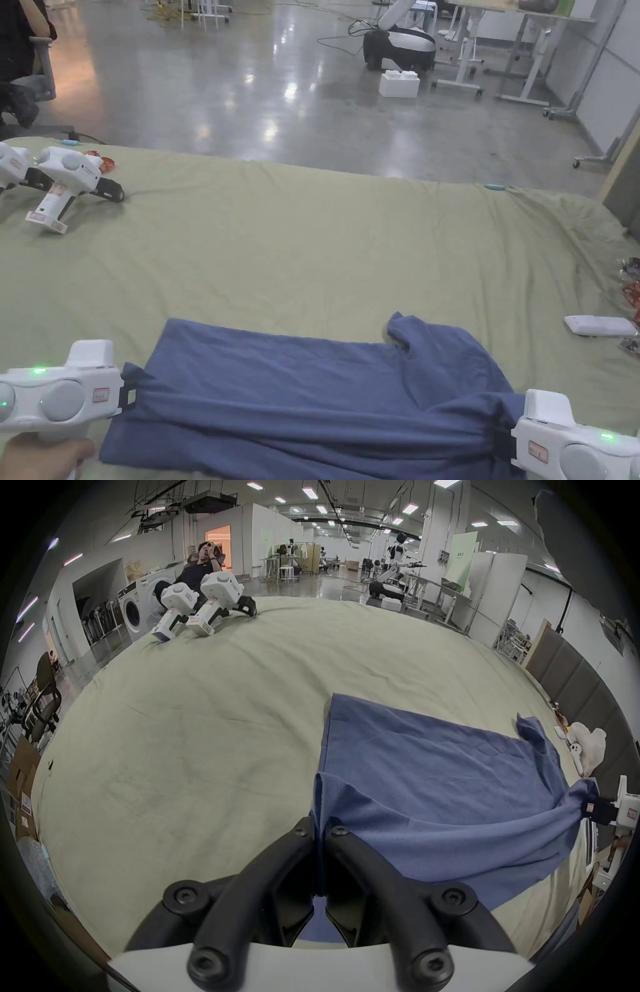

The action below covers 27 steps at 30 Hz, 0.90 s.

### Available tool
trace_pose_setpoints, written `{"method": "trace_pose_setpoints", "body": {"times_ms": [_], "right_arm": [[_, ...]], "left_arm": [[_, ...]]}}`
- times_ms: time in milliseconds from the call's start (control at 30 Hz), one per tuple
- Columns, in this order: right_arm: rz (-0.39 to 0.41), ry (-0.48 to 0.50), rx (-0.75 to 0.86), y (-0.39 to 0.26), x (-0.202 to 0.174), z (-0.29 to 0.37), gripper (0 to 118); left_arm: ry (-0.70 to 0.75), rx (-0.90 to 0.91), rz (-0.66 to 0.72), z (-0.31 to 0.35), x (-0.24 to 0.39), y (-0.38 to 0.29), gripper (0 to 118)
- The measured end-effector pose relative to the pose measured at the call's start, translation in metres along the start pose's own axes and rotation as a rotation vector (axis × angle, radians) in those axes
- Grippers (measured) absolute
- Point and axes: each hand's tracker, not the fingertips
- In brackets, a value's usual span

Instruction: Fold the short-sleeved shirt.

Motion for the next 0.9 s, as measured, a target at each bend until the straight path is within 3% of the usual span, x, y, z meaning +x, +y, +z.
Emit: {"method": "trace_pose_setpoints", "body": {"times_ms": [100, 167, 200, 300, 333, 367, 633, 700, 733, 800, 900], "right_arm": [[0.004, -0.006, -0.015, 0.001, -0.001, -0.008, 9], [0.011, -0.017, -0.023, -0.001, -0.003, -0.009, 14], [0.016, -0.030, -0.025, -0.002, -0.004, -0.007, 22], [0.018, -0.068, 0.048, -0.003, -0.008, 0.013, 67], [0.003, -0.058, 0.082, -0.003, -0.009, 0.021, 76], [-0.011, -0.057, 0.121, -0.003, -0.011, 0.030, 77], [-0.022, -0.011, 0.513, -0.003, -0.061, 0.106, 76], [-0.012, -0.012, 0.610, -0.006, -0.076, 0.123, 75], [-0.003, -0.015, 0.654, -0.008, -0.083, 0.131, 73], [0.001, -0.025, 0.718, -0.011, -0.094, 0.145, 59], [-0.038, -0.036, 0.767, -0.016, -0.104, 0.156, 8]], "left_arm": [[0.002, -0.007, 0.006, -0.008, 0.001, -0.002, 1], [0.000, 0.004, 0.009, -0.007, 0.002, -0.005, 11], [0.008, 0.011, 0.008, -0.005, 0.003, -0.005, 20], [-0.012, 0.071, -0.008, 0.013, 0.005, -0.005, 56], [-0.015, 0.096, -0.013, 0.020, 0.007, -0.004, 64], [-0.016, 0.130, -0.023, 0.030, 0.010, -0.003, 64], [-0.059, 0.438, -0.098, 0.105, 0.056, -0.008, 61], [-0.053, 0.519, -0.114, 0.124, 0.069, -0.013, 52], [-0.050, 0.553, -0.125, 0.133, 0.075, -0.016, 40], [-0.025, 0.634, -0.144, 0.150, 0.085, -0.023, 25], [-0.016, 0.696, -0.157, 0.168, 0.093, -0.032, 8]]}}
